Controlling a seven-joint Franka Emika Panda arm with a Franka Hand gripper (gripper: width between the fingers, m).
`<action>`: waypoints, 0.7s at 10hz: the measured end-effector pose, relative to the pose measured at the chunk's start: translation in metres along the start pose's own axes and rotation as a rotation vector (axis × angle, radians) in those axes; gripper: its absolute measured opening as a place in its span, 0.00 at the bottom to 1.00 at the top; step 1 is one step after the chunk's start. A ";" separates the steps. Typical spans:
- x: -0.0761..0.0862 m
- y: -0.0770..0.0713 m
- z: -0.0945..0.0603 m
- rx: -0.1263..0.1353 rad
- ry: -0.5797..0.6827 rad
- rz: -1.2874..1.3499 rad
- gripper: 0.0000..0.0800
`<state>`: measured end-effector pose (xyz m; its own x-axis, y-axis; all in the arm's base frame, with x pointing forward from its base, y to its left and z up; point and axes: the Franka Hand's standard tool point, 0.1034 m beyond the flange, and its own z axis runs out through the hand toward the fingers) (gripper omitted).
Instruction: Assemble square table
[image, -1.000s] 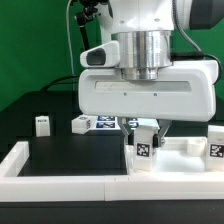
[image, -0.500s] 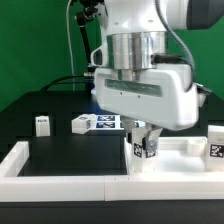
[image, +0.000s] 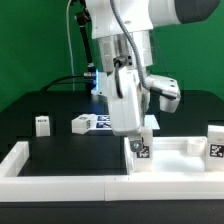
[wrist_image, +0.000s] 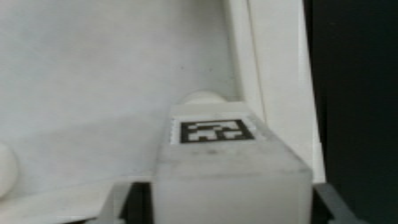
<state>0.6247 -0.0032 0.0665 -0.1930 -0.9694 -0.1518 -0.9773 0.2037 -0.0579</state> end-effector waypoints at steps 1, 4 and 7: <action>0.000 0.000 0.001 -0.001 0.000 -0.007 0.46; -0.013 0.006 0.004 -0.030 0.061 -0.348 0.76; -0.016 0.007 0.003 -0.047 0.076 -0.676 0.81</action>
Offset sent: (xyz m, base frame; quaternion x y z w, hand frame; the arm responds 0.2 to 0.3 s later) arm -0.0072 0.0093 0.0042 -0.0234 0.0805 -0.3327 0.9393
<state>0.6216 0.0142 0.0654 0.4574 -0.8888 -0.0278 -0.8878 -0.4546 -0.0721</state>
